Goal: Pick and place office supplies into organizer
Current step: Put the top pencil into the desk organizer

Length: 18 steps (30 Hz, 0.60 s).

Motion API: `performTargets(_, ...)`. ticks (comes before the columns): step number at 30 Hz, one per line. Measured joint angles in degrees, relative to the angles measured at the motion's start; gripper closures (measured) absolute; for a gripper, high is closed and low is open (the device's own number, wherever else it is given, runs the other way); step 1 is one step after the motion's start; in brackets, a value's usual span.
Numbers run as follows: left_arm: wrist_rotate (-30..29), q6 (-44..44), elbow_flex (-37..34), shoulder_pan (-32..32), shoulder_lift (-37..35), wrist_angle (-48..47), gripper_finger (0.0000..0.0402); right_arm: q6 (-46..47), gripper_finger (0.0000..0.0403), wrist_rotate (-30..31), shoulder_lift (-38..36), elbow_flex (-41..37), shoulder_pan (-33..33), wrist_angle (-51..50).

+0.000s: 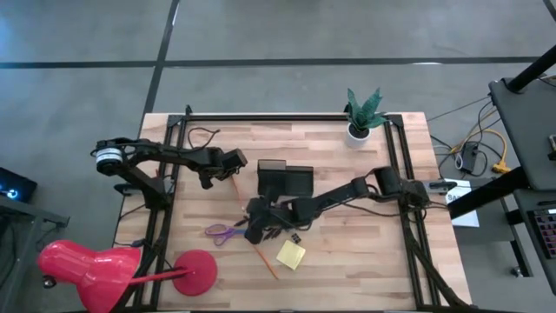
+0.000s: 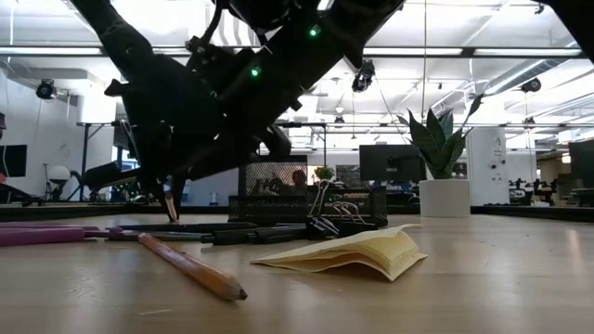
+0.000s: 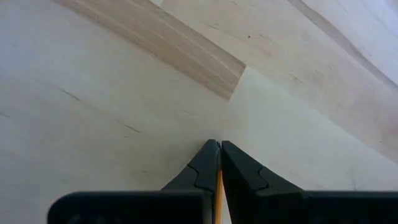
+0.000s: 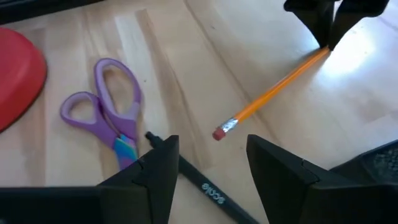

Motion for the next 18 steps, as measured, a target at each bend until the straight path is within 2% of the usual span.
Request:
performTargets(7, 0.0, -0.3, 0.0, 0.0, 0.0, 0.2, 0.0401, 0.2, 0.0223, 3.0, 0.0, 0.0, 0.5, 0.2)
performTargets(18, 0.3, -2.9, 0.2, -1.6, 0.1, 0.8, 0.0401, 0.0, 0.0223, 3.4, 3.3, 0.2, 0.6, 1.2)
